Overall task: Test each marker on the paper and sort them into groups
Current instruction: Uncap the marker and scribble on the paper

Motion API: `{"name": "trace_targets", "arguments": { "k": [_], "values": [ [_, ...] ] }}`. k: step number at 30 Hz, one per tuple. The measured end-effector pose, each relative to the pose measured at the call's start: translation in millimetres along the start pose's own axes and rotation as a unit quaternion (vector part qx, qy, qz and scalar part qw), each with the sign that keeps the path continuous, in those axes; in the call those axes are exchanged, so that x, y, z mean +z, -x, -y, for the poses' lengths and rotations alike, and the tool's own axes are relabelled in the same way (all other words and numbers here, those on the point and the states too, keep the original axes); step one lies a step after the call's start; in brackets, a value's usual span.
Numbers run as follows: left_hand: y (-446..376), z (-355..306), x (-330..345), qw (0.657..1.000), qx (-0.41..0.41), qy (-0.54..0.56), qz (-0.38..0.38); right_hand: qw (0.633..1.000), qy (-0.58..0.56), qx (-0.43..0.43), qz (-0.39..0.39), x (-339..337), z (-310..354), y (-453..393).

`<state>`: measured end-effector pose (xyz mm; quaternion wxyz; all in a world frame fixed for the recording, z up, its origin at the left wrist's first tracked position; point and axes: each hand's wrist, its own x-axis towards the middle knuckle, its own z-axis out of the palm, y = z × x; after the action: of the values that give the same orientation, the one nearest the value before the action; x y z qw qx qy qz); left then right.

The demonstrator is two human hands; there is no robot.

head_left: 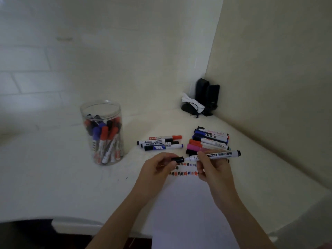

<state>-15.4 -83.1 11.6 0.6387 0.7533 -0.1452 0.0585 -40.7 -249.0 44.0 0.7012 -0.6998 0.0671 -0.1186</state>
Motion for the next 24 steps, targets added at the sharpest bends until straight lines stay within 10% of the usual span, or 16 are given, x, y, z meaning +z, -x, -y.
{"name": "trace_targets", "arguments": {
  "k": [24],
  "values": [
    [37.8, -18.8, -45.7, 0.994, 0.076, 0.014, -0.071, 0.984, -0.114, 0.054, 0.127, 49.8, 28.3, 47.8]
  ]
}}
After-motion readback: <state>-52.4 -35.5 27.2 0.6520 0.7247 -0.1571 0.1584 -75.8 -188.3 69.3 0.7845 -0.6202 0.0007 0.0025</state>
